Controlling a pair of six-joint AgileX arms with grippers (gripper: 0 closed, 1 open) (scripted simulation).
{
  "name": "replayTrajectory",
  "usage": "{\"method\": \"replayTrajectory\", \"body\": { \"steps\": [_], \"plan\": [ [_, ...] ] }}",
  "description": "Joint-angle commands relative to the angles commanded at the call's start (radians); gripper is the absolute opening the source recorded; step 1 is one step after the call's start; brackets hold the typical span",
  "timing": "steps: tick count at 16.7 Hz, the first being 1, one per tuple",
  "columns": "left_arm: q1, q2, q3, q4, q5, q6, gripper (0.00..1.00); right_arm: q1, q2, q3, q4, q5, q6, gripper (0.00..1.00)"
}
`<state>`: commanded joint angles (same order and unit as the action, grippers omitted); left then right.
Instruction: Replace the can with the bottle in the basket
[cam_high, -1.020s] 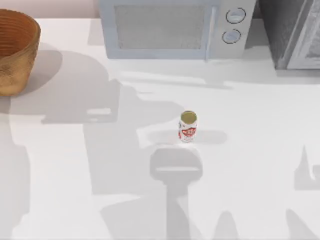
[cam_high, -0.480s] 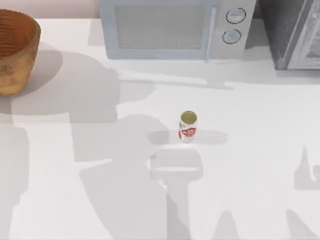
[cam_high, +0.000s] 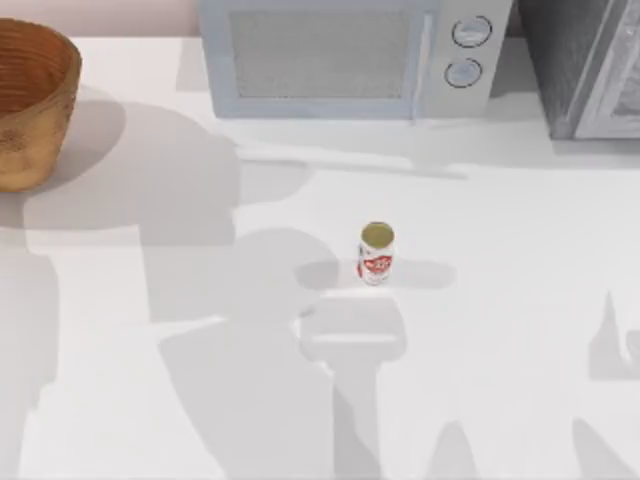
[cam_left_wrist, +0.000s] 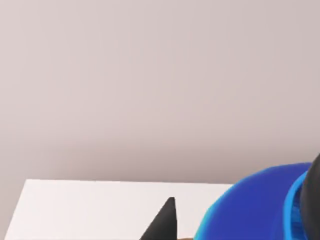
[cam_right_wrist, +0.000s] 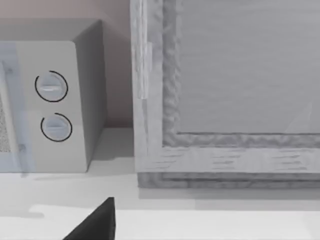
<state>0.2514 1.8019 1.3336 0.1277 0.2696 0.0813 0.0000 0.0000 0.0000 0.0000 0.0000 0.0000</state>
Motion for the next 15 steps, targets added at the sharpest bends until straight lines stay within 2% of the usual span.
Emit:
{"method": "replayTrajectory", "body": {
  "steps": [9, 15],
  "plan": [
    [0.0, 0.0, 0.0, 0.0, 0.0, 0.0, 0.98, 0.0, 0.0, 0.0, 0.0, 0.0, 0.0, 1.0],
    [0.0, 0.0, 0.0, 0.0, 0.0, 0.0, 1.0, 0.0, 0.0, 0.0, 0.0, 0.0, 0.0, 1.0]
  ]
}}
